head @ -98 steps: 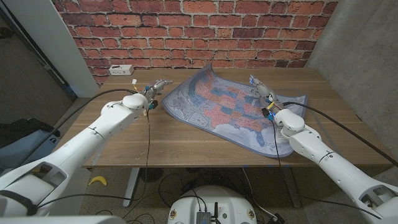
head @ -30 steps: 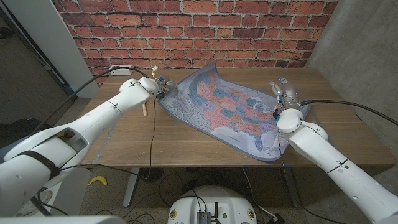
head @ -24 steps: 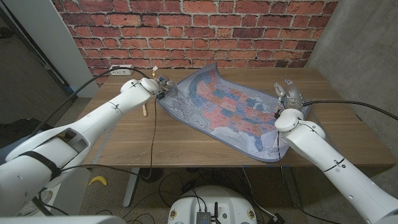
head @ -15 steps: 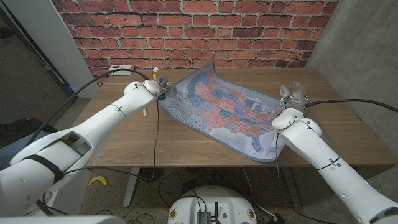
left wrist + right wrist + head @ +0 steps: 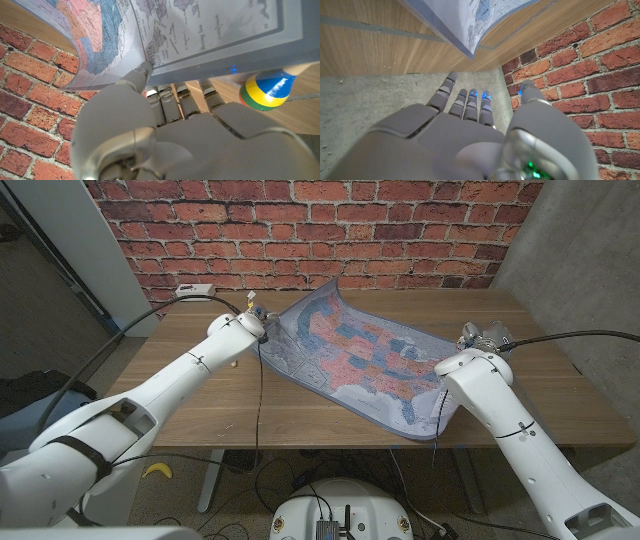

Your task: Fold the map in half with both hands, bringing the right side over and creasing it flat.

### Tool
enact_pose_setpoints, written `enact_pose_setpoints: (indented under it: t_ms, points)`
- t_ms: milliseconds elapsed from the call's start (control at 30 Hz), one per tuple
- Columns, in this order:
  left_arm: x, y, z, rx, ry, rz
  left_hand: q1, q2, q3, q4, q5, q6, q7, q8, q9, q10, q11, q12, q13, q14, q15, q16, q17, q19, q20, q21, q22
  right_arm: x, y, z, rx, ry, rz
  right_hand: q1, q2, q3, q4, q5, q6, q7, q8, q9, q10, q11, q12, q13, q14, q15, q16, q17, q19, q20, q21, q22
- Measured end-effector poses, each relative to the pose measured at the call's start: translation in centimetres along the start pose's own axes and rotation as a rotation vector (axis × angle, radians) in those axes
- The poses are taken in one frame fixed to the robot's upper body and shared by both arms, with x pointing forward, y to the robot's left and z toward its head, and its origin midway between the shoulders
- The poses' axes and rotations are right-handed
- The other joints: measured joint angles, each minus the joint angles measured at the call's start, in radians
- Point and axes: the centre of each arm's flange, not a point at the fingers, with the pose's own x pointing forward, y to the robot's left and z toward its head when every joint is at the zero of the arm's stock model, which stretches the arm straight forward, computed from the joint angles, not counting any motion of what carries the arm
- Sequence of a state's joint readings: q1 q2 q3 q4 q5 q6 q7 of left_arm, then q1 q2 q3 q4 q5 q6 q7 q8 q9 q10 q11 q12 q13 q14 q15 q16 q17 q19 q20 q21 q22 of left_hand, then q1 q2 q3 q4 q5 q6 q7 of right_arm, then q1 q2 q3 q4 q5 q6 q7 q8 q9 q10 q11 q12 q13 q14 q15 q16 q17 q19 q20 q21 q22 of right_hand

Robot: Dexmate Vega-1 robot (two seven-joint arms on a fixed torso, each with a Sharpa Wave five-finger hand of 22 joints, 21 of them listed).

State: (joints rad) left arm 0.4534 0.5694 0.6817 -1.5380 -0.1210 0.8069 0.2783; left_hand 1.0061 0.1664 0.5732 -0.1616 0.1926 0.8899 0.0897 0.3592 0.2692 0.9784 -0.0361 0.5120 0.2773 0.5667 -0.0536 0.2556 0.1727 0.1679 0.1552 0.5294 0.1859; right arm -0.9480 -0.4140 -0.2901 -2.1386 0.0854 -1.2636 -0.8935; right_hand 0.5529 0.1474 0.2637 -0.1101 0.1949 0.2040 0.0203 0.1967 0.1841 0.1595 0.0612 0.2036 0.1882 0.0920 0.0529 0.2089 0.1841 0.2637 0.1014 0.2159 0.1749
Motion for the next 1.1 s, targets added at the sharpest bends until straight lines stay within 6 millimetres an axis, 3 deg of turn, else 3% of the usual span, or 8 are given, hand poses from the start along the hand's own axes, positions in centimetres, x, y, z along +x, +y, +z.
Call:
enact_pose_setpoints:
  t_ms: [67, 300, 333, 600, 867, 1100]
  points:
    - [-0.2, -0.3, 0.2, -0.009, -0.003, -0.001, 0.000, 0.000, 0.000, 0.000, 0.000, 0.000, 0.000, 0.000, 0.002, 0.000, 0.000, 0.000, 0.000, 0.000, 0.000, 0.000, -0.001, 0.000, 0.000, 0.000, 0.000, 0.0, -0.1, -0.8, -0.035, 0.054, -0.002, -0.004, -0.004, -0.006, -0.001, -0.006, 0.004, 0.004, 0.000, 0.000, 0.005, 0.005, 0.000, 0.000, 0.005, -0.005, 0.000, 0.000, 0.003, -0.003, 0.000, 0.000]
    - [-0.3, -0.3, 0.3, -0.015, -0.001, 0.012, 0.000, 0.000, 0.000, 0.000, 0.000, 0.002, 0.002, 0.000, 0.004, 0.001, -0.001, 0.000, -0.001, 0.008, 0.003, 0.000, -0.001, 0.000, 0.000, 0.008, 0.000, 1.0, -1.3, -0.2, -0.025, 0.052, -0.033, -0.008, -0.008, -0.010, 0.002, -0.010, 0.014, 0.014, 0.000, 0.000, 0.005, 0.005, 0.000, 0.000, 0.008, -0.001, 0.000, 0.002, 0.006, -0.007, 0.000, 0.000]
    - [-0.3, -0.3, 0.3, -0.016, -0.001, 0.013, 0.000, -0.001, 0.000, 0.000, 0.000, 0.002, 0.002, 0.000, 0.006, 0.001, -0.001, -0.001, -0.001, 0.010, 0.001, 0.000, -0.001, 0.000, 0.000, 0.008, 0.000, 0.0, 0.1, -1.1, -0.034, 0.114, 0.049, -0.008, -0.008, -0.013, -0.002, -0.010, 0.018, 0.018, 0.000, 0.000, 0.005, 0.005, 0.000, 0.000, 0.010, 0.001, 0.000, 0.002, 0.010, -0.010, 0.000, 0.000]
    - [-0.4, -0.4, 0.5, -0.021, -0.003, 0.015, 0.005, -0.006, 0.000, 0.000, 0.004, 0.003, 0.003, -0.005, 0.010, 0.002, -0.001, -0.001, -0.001, 0.011, 0.000, -0.005, -0.001, 0.000, 0.000, 0.008, 0.000, 0.5, 0.1, -1.2, -0.036, 0.135, 0.087, -0.008, -0.008, -0.014, -0.003, -0.010, 0.023, 0.023, 0.000, 0.000, 0.010, 0.010, 0.000, 0.000, 0.010, 0.001, 0.000, 0.002, 0.026, -0.026, 0.000, 0.000]
    - [-0.3, -0.4, 0.6, -0.025, -0.012, 0.017, 0.005, -0.006, 0.000, 0.000, 0.004, 0.003, 0.003, -0.006, 0.015, 0.002, -0.002, -0.002, -0.001, 0.011, 0.000, -0.012, -0.001, 0.003, -0.004, 0.008, 0.000, 0.7, 0.6, -1.3, -0.041, 0.158, 0.139, 0.023, -0.011, 0.000, -0.023, -0.010, 0.015, 0.033, 0.000, 0.000, 0.010, 0.010, 0.000, 0.000, 0.006, 0.005, -0.003, 0.001, 0.048, -0.037, 0.000, -0.002]
    - [-0.3, -0.4, 0.7, -0.028, -0.017, 0.018, 0.005, -0.006, 0.000, 0.000, 0.004, 0.003, 0.003, -0.013, 0.017, 0.002, -0.002, -0.003, -0.001, 0.011, 0.000, -0.016, 0.000, 0.003, -0.004, 0.008, 0.000, 1.1, 0.8, -1.4, -0.041, 0.172, 0.152, 0.046, -0.014, 0.007, -0.038, -0.014, -0.033, 0.013, -0.012, 0.000, -0.025, 0.008, -0.015, 0.000, -0.005, 0.008, -0.014, -0.003, 0.045, -0.031, 0.000, -0.003]
